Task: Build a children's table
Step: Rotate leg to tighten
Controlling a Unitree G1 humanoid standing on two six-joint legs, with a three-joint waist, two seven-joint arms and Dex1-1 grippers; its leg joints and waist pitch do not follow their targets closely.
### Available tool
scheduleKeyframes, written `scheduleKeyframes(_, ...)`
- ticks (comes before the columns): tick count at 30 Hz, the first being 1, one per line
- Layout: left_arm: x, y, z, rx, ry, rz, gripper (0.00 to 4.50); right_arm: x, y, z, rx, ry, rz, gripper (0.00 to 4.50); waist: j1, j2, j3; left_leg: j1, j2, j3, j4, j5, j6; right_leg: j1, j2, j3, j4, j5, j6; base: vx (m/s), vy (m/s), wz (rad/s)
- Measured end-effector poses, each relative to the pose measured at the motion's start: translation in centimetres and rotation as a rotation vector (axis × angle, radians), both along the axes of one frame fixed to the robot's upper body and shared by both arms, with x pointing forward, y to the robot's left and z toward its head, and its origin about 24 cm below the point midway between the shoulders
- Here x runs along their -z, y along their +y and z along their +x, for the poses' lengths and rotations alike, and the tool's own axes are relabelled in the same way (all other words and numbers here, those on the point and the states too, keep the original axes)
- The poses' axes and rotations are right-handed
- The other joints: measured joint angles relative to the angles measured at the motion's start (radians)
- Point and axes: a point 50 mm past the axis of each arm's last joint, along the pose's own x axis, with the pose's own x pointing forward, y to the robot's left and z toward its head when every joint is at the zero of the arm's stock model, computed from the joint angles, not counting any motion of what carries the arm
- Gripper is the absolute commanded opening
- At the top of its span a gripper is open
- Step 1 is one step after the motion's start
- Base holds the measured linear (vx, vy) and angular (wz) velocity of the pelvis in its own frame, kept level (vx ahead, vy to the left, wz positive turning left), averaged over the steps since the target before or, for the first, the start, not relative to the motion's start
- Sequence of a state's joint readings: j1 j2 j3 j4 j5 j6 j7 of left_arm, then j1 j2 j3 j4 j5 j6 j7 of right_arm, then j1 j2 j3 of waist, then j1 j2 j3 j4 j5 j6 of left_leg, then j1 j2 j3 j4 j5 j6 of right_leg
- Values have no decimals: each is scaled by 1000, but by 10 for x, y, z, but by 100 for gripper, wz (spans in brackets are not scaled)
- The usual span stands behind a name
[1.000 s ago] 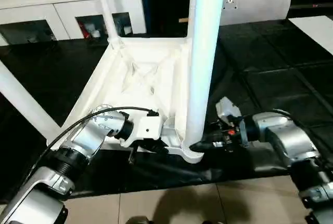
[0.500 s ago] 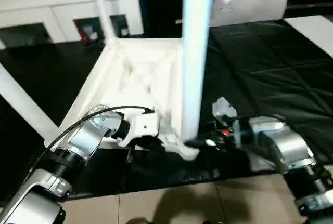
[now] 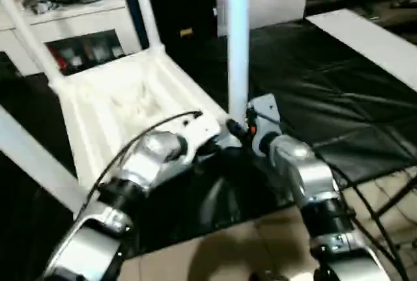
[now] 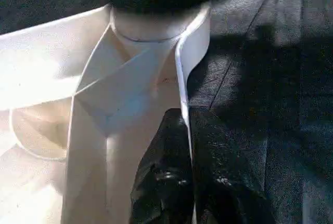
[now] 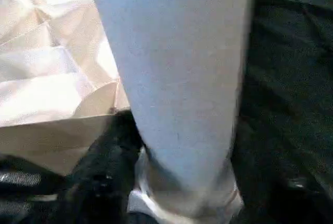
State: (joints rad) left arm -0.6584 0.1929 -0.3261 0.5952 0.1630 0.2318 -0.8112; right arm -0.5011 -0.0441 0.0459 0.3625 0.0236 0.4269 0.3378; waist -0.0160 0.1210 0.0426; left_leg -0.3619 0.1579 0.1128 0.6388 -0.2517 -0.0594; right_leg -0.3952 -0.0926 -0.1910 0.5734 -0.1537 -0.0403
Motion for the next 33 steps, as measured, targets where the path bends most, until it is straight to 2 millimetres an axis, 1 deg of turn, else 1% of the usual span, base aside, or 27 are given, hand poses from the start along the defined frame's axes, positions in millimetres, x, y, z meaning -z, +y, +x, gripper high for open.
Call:
scheduleKeyframes(1,-1,0,0,17,-8,-1,0,-1,-2,-1,-8,-20,2,303,5,0,-1,-4,-1,0,0,-1,2,-3,-1,0,0,-1,1,0,0,0)
scheduleKeyframes(2,-2,0,-1,28,-12,-2,0,0,-5,-4,-23,-34,10,309,9,-1,-1,-6,-1,0,0,-2,3,-5,-1,0,0,-1,1,0,0,0)
scheduleKeyframes(3,-2,1,-1,42,-19,0,0,1,-7,-7,-41,-46,22,322,13,-1,-1,-6,-1,0,0,-2,5,-6,-1,1,1,-2,0,0,0,0)
scheduleKeyframes(4,-3,4,-1,58,-27,7,0,1,-10,-12,-70,-57,36,322,19,-1,-1,-6,-1,1,0,-3,6,-8,-1,2,3,-2,-2,0,0,0)
scheduleKeyframes(7,-2,15,0,85,-51,34,0,2,-18,-24,-149,-69,38,356,31,0,-1,-6,1,1,-1,-3,6,-8,0,1,4,-4,-2,0,0,0)
scheduleKeyframes(9,-1,19,1,91,-58,45,0,4,-21,-29,-182,-63,20,358,34,0,0,-5,1,3,-1,-3,5,-8,0,2,3,-4,0,0,0,0)
scheduleKeyframes(10,-1,21,1,110,-60,49,0,4,-24,-34,-201,-65,3,382,36,0,-1,-5,1,4,-1,-3,5,-8,0,3,3,-4,0,0,0,0)
scheduleKeyframes(11,-1,23,0,134,-65,51,0,4,-28,-41,-237,-64,-8,382,40,-1,0,-5,1,4,-1,-3,5,-8,0,4,3,-4,0,0,0,0)
scheduleKeyframes(14,0,34,-1,179,-80,64,0,11,-36,-57,-279,-11,10,410,45,-1,0,-4,1,6,-1,-3,5,-8,0,6,3,-4,1,0,0,0)
scheduleKeyframes(16,1,41,-1,192,-103,77,0,7,-39,-61,-267,-24,20,419,45,-1,0,-3,1,6,-1,-3,5,-8,1,6,3,-3,1,0,0,0)
scheduleKeyframes(17,1,41,-1,195,-110,79,0,4,-40,-60,-264,-42,19,438,46,-1,0,-3,1,6,-1,-3,5,-8,1,6,3,-3,1,0,0,0)
scheduleKeyframes(18,2,41,-1,196,-111,78,0,0,-41,-60,-258,-64,18,445,47,-1,0,-3,1,6,-1,-3,5,-8,1,7,3,-3,1,0,0,0)
scheduleKeyframes(19,2,43,-3,185,-104,54,55,-6,-42,-60,-246,-101,21,450,47,-2,0,-3,1,7,-1,-3,5,-8,1,7,2,-3,1,0,0,0)
scheduleKeyframes(21,5,47,-8,149,-84,-14,55,-10,-46,-63,-207,-140,51,450,46,-2,0,-3,1,7,-2,-3,5,-9,1,7,2,-4,2,0,0,0)
scheduleKeyframes(22,7,49,-11,136,-73,-43,62,-10,-49,-64,-184,-141,53,450,47,-3,0,-3,1,8,-2,-3,5,-9,1,8,2,-4,2,0,0,0)
scheduleKeyframes(24,6,50,-13,108,-67,-109,93,-12,-51,-64,-150,-154,64,450,48,-2,0,-5,1,8,-2,-3,6,-11,0,9,2,-4,2,0,0,0)
scheduleKeyframes(25,0,50,-15,54,-94,-222,100,-14,-52,-66,-106,-167,78,450,49,-2,0,-5,1,9,-2,-4,6,-12,0,9,3,-4,2,0,0,0)
scheduleKeyframes(26,-4,51,-15,9,-113,-285,100,-15,-51,-67,-78,-164,82,450,49,-2,0,-5,1,9,-2,-4,6,-12,0,9,3,-5,2,0,0,0)
scheduleKeyframes(27,-9,54,-14,-47,-123,-327,105,-15,-50,-67,-60,-159,80,450,49,-2,0,-5,1,9,-2,-4,6,-12,0,9,3,-4,1,0,0,0)
scheduleKeyframes(28,-12,59,-13,-106,-128,-350,119,-14,-49,-68,-49,-155,76,450,49,-1,0,-4,1,9,-2,-4,6,-12,0,9,3,-4,1,0,0,0)
scheduleKeyframes(29,-13,63,-13,-149,-134,-353,135,-14,-49,-68,-38,-160,73,450,49,-1,-1,-3,1,10,-2,-4,6,-11,0,9,3,-4,1,0,0,0)
scheduleKeyframes(30,-11,66,-15,-198,-133,-365,135,-14,-47,-69,-27,-167,81,450,48,-2,-1,-3,1,10,-2,-4,6,-11,0,10,3,-4,1,0,0,0)
scheduleKeyframes(31,-8,67,-20,-261,-127,-408,148,-13,-45,-72,-13,-166,94,450,47,-2,-1,-1,1,11,-2,-4,6,-10,0,10,3,-4,1,0,0,0)
scheduleKeyframes(33,-3,65,-30,-325,-115,-487,148,-10,-42,-75,0,-156,108,450,46,-7,0,0,1,12,-3,-4,6,-10,0,11,3,-4,1,0,0,0)
